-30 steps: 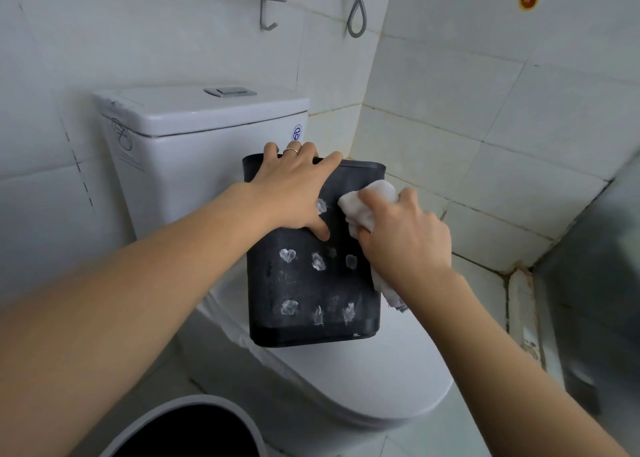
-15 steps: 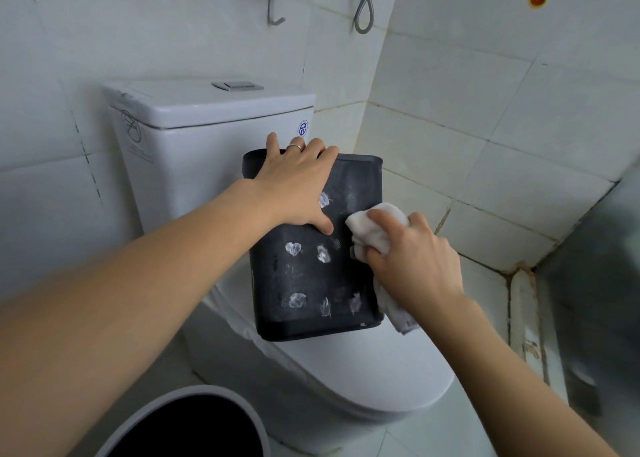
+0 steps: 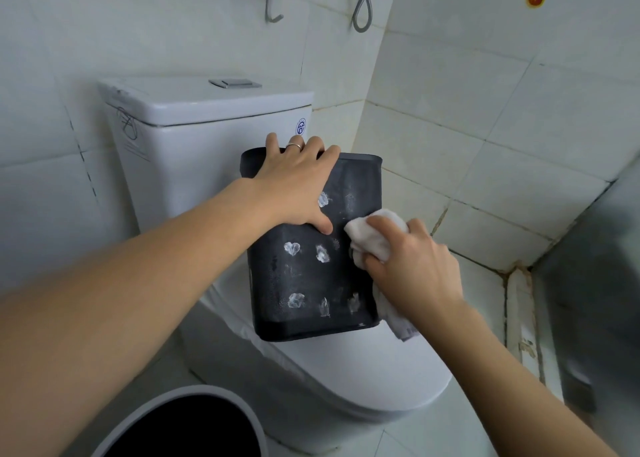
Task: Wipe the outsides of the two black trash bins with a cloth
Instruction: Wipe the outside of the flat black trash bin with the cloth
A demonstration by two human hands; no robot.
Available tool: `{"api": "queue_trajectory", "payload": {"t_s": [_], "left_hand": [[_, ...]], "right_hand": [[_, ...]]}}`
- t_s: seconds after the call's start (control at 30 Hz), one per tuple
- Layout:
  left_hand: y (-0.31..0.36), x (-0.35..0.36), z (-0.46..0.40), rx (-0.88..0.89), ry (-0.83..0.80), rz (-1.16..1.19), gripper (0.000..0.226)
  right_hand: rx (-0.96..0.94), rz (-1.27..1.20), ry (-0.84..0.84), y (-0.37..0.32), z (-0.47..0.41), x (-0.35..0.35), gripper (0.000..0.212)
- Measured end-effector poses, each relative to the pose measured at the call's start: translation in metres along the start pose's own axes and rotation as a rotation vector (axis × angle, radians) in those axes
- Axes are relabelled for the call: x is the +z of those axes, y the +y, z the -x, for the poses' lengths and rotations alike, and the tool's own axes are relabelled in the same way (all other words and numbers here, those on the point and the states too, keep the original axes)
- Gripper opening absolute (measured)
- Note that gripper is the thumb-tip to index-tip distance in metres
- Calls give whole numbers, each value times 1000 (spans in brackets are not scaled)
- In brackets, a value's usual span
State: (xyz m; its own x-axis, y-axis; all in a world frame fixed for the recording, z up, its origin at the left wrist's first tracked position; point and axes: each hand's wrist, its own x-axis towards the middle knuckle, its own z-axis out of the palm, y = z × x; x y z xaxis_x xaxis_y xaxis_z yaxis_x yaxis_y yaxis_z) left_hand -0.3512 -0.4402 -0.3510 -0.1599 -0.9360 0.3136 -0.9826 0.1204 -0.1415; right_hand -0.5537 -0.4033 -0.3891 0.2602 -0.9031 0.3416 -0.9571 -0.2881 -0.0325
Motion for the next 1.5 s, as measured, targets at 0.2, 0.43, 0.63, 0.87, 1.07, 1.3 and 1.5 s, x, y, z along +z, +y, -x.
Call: {"api": "queue_trajectory", "payload": {"t_s": [0.2,0.43,0.63,0.87,1.07,1.3,1.5], "left_hand": [[-1,1,1,-4,5,3,117],[1,0,0,11,8,3,118],[2,-2,4,28,24,15,120],[1,0,1,30,19,4,120],[0,0,-4,19,-3,8,120],[-2,1,-6,17,-13,18,120],[-3,2,-6,26,-13,35,120]], "right_hand": [[25,56,69,-11,-9,0,35],[-45,128,-33,-2,21,4,35],[23,6,83,-1,-14,-8,36],[-67,38,109,6,-6,0,49],[-56,-158,31,28,10,19,49],[-183,-315,238,33,4,31,52],[-187,-178,242,31,6,34,54]]}}
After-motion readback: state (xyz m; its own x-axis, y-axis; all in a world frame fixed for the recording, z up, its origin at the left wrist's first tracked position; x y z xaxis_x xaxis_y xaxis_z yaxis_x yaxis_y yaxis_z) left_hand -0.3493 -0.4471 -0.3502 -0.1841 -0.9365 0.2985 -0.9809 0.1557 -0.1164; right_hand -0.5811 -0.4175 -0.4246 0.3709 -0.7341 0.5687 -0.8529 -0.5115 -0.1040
